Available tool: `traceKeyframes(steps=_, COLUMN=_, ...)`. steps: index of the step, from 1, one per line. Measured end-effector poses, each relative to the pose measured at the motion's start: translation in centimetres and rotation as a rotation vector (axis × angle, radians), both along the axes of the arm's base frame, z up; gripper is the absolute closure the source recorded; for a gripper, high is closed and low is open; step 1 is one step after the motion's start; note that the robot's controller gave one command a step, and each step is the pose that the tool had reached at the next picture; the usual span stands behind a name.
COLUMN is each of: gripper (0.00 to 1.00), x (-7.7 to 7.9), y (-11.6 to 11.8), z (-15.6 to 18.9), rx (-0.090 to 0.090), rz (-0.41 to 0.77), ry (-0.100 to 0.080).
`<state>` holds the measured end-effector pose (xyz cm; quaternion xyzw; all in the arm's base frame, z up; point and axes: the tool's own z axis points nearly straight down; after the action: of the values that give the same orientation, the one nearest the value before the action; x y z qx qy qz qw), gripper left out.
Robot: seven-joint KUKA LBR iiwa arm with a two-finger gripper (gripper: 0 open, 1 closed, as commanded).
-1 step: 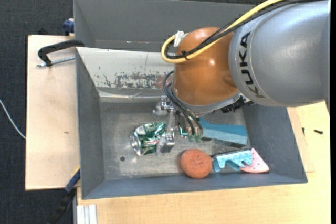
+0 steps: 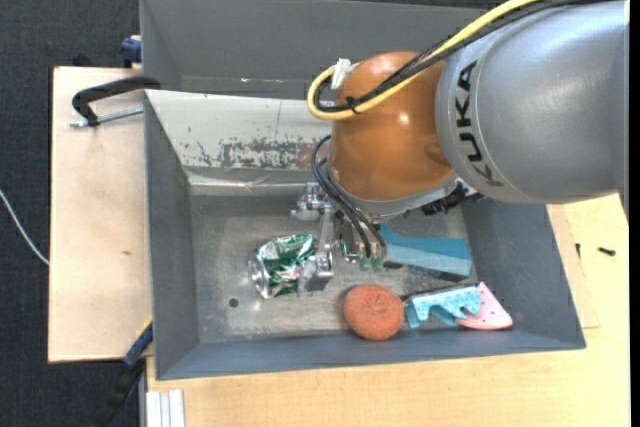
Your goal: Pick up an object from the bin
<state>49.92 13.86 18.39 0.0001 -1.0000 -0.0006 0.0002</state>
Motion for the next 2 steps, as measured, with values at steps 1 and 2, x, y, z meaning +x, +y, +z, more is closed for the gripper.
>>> traceKeyframes(steps=1, gripper=0.0, x=0.3, y=-1.2, z=-4.9, rx=0.002, rz=-0.027, ry=-0.007)
traceKeyframes(steps=2, gripper=1.0, x=1.8, y=-1.2, z=-10.9, rx=0.001, rz=0.202, ry=-0.004)
